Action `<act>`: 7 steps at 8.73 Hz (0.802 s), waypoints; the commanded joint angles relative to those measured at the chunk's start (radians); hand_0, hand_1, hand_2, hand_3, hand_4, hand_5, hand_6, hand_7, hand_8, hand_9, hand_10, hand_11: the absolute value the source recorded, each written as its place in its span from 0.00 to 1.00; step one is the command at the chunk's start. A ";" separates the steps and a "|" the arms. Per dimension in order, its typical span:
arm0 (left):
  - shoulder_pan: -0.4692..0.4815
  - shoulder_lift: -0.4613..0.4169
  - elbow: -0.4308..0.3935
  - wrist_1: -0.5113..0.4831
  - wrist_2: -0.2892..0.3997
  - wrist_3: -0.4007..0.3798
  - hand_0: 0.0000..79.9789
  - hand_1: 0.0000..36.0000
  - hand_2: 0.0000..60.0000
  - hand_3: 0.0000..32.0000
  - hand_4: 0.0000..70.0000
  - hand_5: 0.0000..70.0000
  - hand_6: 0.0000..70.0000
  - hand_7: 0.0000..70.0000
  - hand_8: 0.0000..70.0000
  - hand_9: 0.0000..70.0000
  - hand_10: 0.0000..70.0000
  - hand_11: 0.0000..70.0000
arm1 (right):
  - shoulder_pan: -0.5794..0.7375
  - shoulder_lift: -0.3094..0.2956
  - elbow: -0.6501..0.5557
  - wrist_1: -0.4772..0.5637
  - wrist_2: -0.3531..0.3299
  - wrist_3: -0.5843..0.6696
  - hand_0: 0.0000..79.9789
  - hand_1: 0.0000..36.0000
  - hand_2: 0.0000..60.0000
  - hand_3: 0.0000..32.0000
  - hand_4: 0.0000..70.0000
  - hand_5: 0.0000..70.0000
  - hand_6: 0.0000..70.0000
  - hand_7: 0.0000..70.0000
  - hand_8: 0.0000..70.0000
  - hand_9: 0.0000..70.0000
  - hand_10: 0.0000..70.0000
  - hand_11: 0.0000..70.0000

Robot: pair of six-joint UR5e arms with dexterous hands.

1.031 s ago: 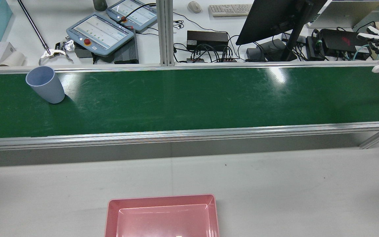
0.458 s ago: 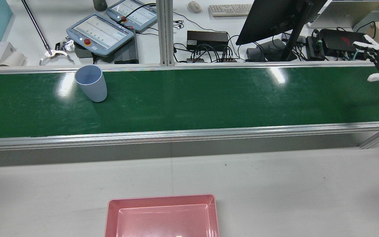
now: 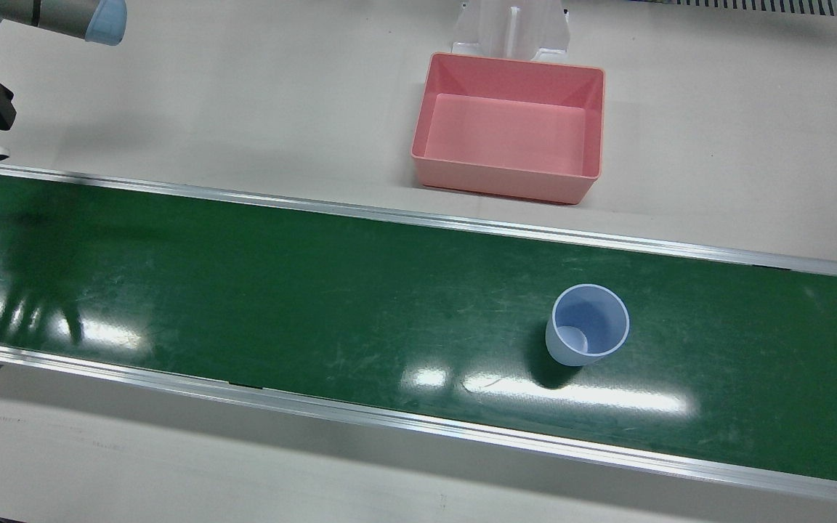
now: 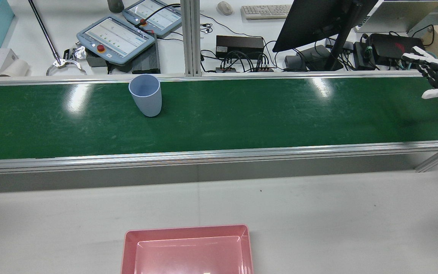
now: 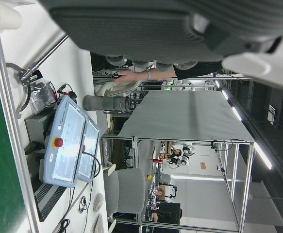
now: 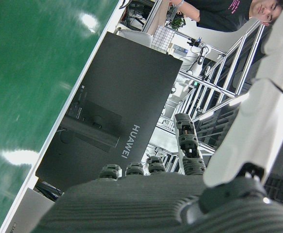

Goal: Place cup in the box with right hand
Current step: 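Wait with the open right hand as the light blue cup rides toward it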

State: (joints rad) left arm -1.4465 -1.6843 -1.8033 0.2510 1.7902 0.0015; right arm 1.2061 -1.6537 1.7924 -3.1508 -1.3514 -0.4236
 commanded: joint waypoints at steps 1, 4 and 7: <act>0.000 0.000 0.001 -0.001 0.000 0.000 0.00 0.00 0.00 0.00 0.00 0.00 0.00 0.00 0.00 0.00 0.00 0.00 | -0.013 0.008 -0.010 0.002 0.000 0.002 0.58 0.23 0.05 0.11 0.08 0.05 0.03 0.13 0.02 0.07 0.02 0.05; 0.000 0.000 -0.001 0.001 0.000 0.000 0.00 0.00 0.00 0.00 0.00 0.00 0.00 0.00 0.00 0.00 0.00 0.00 | -0.022 0.014 -0.011 0.000 0.000 0.000 0.57 0.31 0.16 0.09 0.08 0.06 0.04 0.15 0.02 0.07 0.02 0.05; 0.000 0.000 0.001 -0.001 0.000 0.000 0.00 0.00 0.00 0.00 0.00 0.00 0.00 0.00 0.00 0.00 0.00 0.00 | -0.030 0.035 -0.015 -0.005 0.000 -0.003 0.58 0.32 0.17 0.09 0.09 0.06 0.04 0.17 0.02 0.08 0.02 0.04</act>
State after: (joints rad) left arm -1.4465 -1.6843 -1.8039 0.2511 1.7903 0.0015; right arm 1.1797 -1.6266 1.7798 -3.1537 -1.3514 -0.4247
